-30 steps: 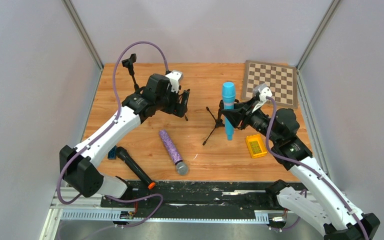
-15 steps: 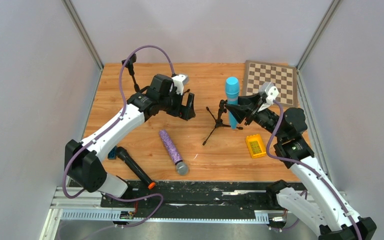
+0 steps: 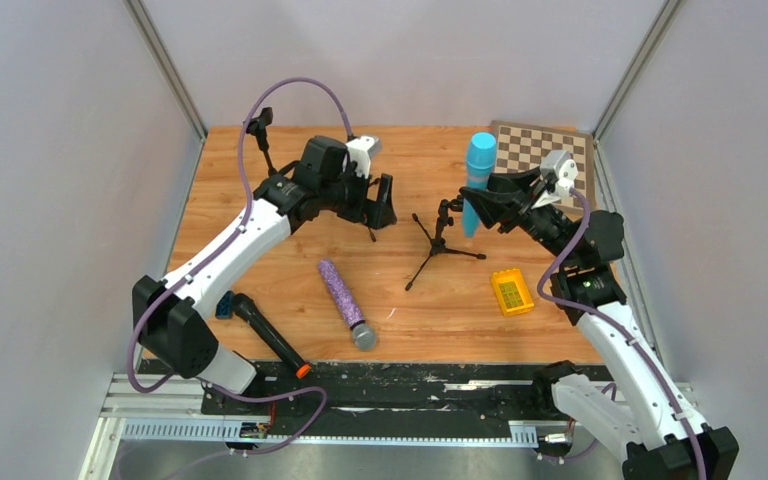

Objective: Attach the microphones to the stand

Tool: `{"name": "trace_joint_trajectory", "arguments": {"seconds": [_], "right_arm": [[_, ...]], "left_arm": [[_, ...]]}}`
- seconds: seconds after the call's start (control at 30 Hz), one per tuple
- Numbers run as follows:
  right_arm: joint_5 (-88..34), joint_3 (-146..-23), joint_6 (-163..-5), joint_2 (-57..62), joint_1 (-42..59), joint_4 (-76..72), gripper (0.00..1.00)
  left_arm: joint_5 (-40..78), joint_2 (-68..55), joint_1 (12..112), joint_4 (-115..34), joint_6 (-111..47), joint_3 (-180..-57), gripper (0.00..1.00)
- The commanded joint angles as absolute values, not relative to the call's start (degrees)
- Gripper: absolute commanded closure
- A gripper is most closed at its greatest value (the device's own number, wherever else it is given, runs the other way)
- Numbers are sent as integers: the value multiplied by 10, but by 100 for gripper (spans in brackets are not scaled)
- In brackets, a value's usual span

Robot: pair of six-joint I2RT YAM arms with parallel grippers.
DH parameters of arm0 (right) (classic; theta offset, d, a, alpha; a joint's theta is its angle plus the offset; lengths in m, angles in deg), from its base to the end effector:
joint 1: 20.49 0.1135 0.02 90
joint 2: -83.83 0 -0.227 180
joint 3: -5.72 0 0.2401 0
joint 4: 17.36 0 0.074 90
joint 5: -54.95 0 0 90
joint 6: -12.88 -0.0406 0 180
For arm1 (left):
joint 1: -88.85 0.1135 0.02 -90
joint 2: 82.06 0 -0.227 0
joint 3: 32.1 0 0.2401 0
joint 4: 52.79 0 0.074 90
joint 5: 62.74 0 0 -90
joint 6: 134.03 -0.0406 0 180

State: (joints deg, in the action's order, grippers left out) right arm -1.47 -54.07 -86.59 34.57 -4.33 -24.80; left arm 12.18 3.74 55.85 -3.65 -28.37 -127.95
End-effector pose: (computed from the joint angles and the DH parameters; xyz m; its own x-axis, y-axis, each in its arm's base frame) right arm 0.1959 0.0801 0.3626 0.1710 0.1923 -0.9663 -0.7759 0.6307 -0.0118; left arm 0.2690 -0.1873 0.3104 -0.6969 0.1418 -0.7031 0.5267 0.7665 -0.3675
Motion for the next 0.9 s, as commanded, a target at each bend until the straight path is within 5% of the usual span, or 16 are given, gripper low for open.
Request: {"name": "trace_joint_trajectory", "arguments": {"seconds": [0.0,0.27,0.87], "right_arm": [[9,-580,-919,323,-64,-312,100],[-11,-590,-916,288,-74,-342,100],[-62,-603,-846,252,-74,-383,100]], "left_arm": [[89,69,555,-9,-277,-1409,0],[72,164,555,43,-261,-1595,0],[-64,146,555,-128,-193,-1388,3]]}}
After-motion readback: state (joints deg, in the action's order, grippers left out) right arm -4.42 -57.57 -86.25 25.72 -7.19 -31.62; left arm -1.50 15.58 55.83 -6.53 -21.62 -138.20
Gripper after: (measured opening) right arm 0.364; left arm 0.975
